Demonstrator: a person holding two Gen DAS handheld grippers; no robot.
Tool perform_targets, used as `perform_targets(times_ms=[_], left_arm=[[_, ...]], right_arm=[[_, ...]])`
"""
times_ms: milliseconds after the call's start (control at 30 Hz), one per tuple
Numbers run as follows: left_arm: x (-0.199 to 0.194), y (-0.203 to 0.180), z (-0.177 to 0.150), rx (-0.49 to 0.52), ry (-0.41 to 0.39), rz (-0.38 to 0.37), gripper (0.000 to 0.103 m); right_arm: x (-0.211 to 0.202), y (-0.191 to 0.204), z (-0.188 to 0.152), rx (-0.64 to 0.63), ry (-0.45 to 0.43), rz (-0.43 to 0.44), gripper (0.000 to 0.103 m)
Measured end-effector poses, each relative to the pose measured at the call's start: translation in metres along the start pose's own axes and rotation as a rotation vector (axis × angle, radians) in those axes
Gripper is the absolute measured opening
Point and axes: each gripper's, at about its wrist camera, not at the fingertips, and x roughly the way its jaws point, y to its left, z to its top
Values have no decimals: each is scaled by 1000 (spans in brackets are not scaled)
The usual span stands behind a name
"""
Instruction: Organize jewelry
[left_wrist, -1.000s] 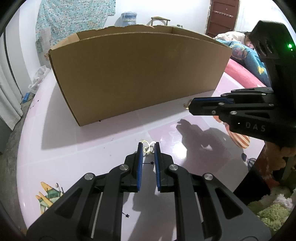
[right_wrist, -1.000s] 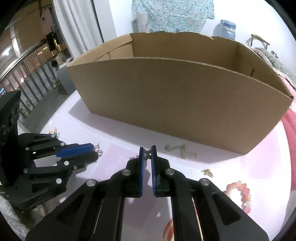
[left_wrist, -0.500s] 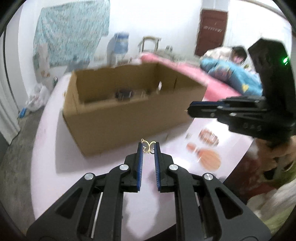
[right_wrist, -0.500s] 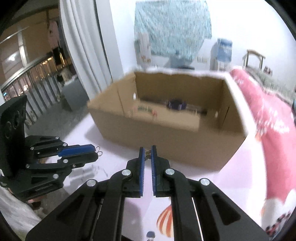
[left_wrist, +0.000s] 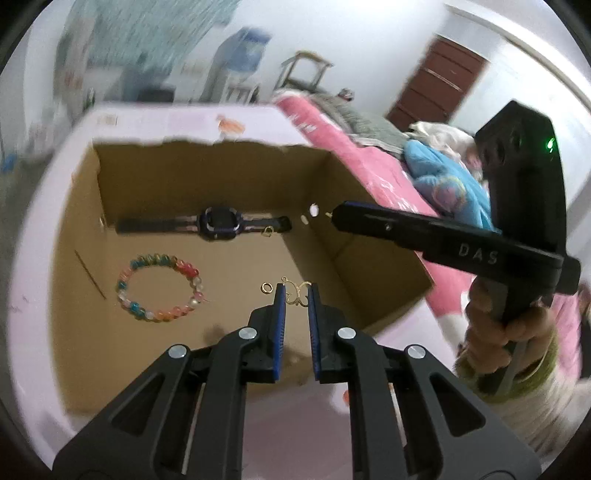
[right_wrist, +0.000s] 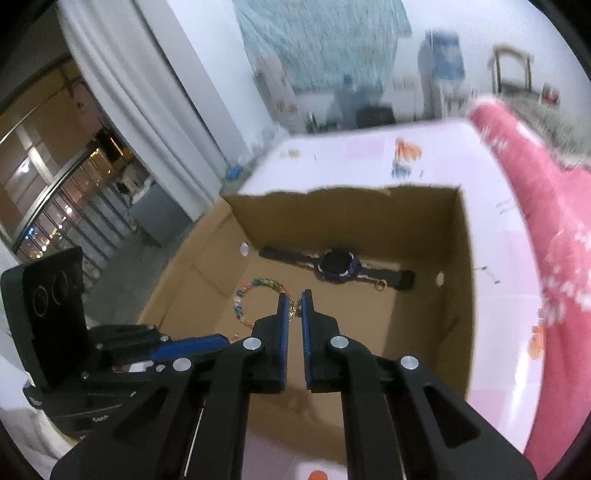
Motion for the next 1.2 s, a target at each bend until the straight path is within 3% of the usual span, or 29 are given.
perform_targets(times_ms=[200, 500, 600, 833, 1000, 1200], left_arm=[[15, 17, 7, -73, 41, 10, 11], [8, 32, 10, -109, 13, 41, 12], [2, 34, 12, -116, -4, 48, 12], [-20, 27, 6, -70, -60, 77, 12], [-58, 9, -16, 28, -131, 82, 12], [-99, -9, -66, 133, -153, 17, 13]], right_arm=[[30, -23, 24, 69, 57, -19, 8], [19, -33, 23, 114, 16, 7, 10], [9, -34, 24, 116, -7, -3, 25], [-28, -24, 18, 86, -80, -11, 30], [-80, -11, -9, 40, -174, 25, 34], [-127, -11, -73, 34, -254, 64, 34]])
